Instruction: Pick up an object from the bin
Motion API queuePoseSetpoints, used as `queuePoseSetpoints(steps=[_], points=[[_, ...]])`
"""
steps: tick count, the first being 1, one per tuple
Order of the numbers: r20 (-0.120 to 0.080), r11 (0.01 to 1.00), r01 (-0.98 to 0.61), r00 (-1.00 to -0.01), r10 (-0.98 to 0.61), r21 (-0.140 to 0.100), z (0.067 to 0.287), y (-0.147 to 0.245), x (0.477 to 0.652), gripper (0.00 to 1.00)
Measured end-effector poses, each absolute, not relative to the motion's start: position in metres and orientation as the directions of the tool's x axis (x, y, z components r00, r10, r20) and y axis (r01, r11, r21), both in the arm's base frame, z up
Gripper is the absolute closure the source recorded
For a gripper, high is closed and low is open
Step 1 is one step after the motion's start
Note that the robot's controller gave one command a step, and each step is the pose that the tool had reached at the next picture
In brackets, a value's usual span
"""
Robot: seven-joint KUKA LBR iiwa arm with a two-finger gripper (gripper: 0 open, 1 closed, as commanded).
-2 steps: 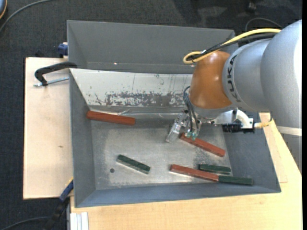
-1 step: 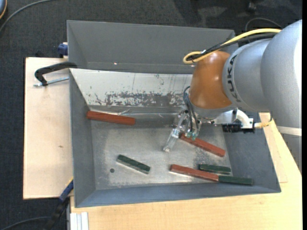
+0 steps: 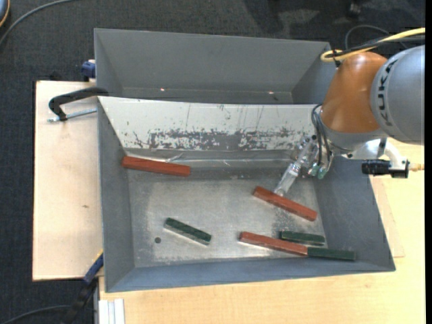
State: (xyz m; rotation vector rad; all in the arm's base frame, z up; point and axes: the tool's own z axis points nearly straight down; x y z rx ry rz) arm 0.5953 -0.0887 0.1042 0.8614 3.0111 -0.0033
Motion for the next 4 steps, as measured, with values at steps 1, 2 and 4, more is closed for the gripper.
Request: queuePoseSetpoints(steps=[1, 2, 4], points=[[0.000, 0.983, 0.186, -0.983, 0.186, 0.002, 0.071, -0.012, 0.583, 0.00], [-0.005, 0.963, -0.269, -0.963, -0.269, -0.004, 0.071, -0.083, 0.590, 0.00], [-0.012, 0.947, -0.321, -0.947, -0.321, -0.004, 0.203, -0.058, 0.574, 1.00]])
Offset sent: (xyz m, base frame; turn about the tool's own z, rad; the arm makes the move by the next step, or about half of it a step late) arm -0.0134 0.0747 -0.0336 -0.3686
